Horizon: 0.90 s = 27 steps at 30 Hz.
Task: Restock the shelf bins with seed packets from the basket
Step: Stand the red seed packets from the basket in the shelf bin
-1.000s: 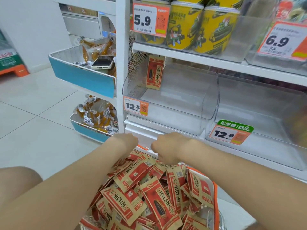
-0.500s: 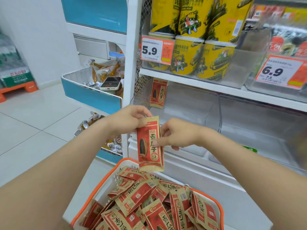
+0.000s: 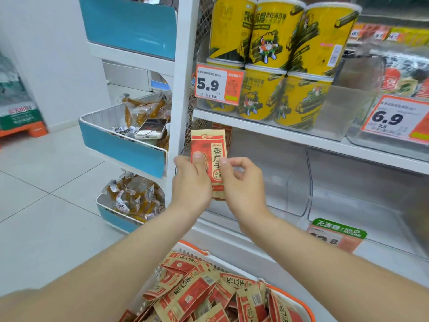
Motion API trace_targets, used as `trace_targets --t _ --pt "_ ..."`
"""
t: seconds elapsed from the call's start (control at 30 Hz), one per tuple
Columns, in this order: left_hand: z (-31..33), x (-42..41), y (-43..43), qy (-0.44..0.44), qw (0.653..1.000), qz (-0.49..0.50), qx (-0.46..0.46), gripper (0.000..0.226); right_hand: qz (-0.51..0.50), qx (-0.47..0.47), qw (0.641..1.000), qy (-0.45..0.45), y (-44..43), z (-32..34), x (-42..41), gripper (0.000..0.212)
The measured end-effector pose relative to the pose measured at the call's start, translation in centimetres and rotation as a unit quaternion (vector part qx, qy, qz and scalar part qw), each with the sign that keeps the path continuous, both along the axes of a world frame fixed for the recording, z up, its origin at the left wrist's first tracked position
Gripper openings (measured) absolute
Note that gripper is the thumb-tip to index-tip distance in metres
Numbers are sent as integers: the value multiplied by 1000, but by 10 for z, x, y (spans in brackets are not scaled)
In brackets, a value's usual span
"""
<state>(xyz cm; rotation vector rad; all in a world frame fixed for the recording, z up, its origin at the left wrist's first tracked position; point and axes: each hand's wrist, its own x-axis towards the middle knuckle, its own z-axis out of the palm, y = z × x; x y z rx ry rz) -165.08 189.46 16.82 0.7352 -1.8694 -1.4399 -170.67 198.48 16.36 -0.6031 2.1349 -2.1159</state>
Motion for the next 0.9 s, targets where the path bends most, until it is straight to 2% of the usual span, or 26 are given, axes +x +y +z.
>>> trace_targets --t 0.1,0.2,0.3,0.37,0.4,0.47,0.53,0.63,0.7,0.8,0.83,0.9 --pt "-5 1 3 -1 997 30 -65 36 -11 -11 1000 -18 -1 -7 6 13" --pt "-12 -2 -2 -33 990 16 -137 40 -20 -3 996 -83 2 -9 -2 9" --pt "-15 -6 -11 -69 990 -37 -114 45 15 43 989 -138 5 -3 -16 27" --pt "-11 -8 -15 -95 986 -96 -102 47 61 63 988 -126 10 6 -25 21" --pt "-9 -8 -18 -121 978 -117 -125 49 77 75 987 -117 12 11 -30 16" --pt "-4 -9 -25 -174 946 -137 -235 51 63 106 986 -110 17 19 -40 23" --pt "-6 -10 -39 -187 905 -128 -360 48 23 132 985 -108 17 17 -58 28" --pt "-12 -15 -61 -199 851 -152 -462 29 -52 135 987 -72 3 3 -87 37" --pt "-15 -20 -68 -232 809 -187 -506 24 -73 132 987 -48 -8 -8 -106 35" --pt "-20 -25 -71 -270 751 -242 -552 32 -53 149 987 -33 -30 -17 -125 22" --pt "-22 -28 -72 -285 738 -254 -556 36 -50 170 984 -20 -38 -20 -131 22" --pt "-26 -33 -76 -299 739 -282 -533 41 -57 227 972 17 -53 -25 -141 23"
